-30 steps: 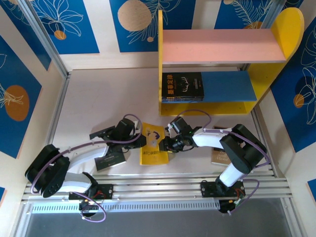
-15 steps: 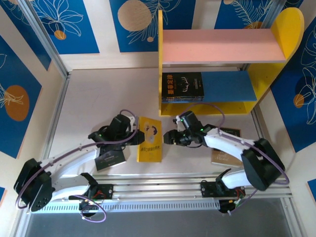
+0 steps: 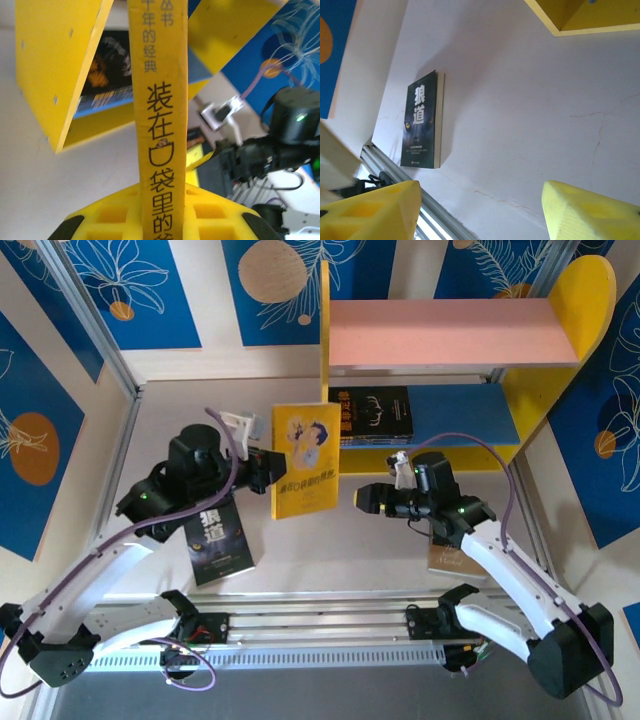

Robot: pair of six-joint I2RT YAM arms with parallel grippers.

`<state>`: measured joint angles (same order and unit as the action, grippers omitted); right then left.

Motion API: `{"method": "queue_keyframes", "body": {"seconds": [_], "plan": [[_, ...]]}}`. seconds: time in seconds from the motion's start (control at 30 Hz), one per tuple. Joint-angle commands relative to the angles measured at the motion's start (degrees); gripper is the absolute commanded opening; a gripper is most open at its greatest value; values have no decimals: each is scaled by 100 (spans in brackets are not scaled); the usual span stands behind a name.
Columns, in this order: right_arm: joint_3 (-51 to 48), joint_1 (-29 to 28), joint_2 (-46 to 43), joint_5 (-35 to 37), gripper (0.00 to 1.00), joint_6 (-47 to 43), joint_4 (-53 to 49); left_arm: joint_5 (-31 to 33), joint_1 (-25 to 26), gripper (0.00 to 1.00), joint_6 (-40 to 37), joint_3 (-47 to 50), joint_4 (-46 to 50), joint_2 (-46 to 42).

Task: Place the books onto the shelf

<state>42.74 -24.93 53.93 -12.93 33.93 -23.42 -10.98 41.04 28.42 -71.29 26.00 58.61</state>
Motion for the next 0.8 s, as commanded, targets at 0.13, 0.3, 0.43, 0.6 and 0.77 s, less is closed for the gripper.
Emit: {"method": "queue_keyframes", "body": {"seconds": [0.13,0.3,0.43,0.6,0.77], "plan": [[447,85,-380,-522,67,214,199,-65,49,0,-109,-1042,-1063,70],[569,58,-489,-798,69,685,1003,442,101,0,350,-820,-2148,63],[559,-129,-639,-791,72,1086,1674,959,308,0,496,-447,-2884,19],[321,-434,-930,-577,77,1502,2577,1795,754,0,345,-76,-3334,-115],[25,-840,-1060,-255,83,1884,3489,2482,1239,0,280,552,-4050,-297]]}}
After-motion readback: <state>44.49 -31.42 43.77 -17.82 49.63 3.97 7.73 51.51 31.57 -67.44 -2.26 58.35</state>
